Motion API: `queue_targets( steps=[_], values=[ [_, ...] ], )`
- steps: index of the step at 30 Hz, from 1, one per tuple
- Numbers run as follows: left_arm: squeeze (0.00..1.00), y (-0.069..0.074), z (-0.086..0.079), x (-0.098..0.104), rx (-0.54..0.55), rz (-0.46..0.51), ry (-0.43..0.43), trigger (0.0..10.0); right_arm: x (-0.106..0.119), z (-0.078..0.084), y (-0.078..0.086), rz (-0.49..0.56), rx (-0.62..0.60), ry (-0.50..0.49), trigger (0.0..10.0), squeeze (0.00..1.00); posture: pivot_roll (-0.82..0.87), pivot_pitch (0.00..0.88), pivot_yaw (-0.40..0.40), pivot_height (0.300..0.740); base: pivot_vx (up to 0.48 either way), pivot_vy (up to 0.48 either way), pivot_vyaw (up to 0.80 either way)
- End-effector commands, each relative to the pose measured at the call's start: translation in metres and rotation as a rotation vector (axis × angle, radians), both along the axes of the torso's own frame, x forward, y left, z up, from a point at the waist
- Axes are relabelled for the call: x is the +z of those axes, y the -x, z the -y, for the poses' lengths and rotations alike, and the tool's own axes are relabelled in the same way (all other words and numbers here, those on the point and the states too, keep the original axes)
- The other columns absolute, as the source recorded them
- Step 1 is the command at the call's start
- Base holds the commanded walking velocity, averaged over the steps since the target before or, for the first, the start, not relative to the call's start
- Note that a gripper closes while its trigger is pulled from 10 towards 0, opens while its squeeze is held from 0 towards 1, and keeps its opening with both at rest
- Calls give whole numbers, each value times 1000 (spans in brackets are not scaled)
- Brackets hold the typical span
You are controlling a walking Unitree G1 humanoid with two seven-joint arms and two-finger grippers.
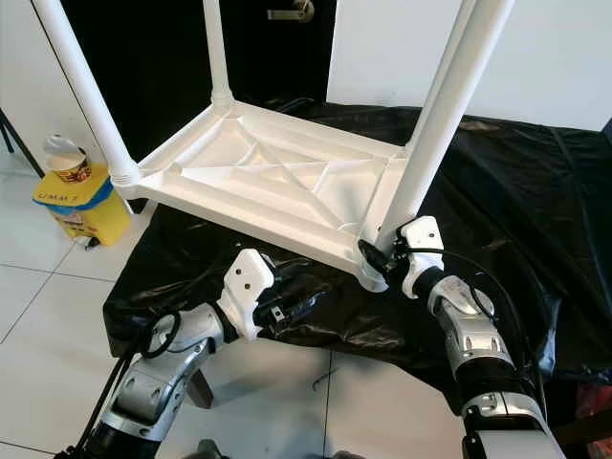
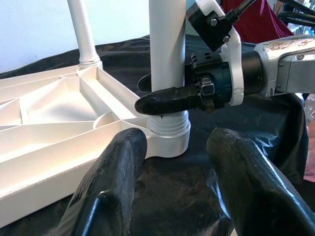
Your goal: Building children table
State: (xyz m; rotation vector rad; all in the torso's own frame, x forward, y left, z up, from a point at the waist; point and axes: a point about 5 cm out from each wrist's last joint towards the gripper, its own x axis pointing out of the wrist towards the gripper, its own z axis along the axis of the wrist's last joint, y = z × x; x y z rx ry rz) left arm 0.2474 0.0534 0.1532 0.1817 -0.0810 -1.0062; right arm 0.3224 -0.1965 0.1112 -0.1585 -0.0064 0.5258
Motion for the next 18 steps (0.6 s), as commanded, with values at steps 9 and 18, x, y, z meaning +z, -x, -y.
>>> queue_targets(
  steps=[9, 18],
  values=[
    [0, -5, 1, 1, 58, 12, 8, 10000, -15, -4, 4, -28, -277, -58, 10000, 0, 78, 0, -81, 740, 0, 0, 0],
    [0, -5, 7, 0, 39, 17, 6, 10000, -17, -11, 5, -40, -567, -109, 10000, 0, 65, 0, -87, 740, 0, 0, 0]
  ],
)
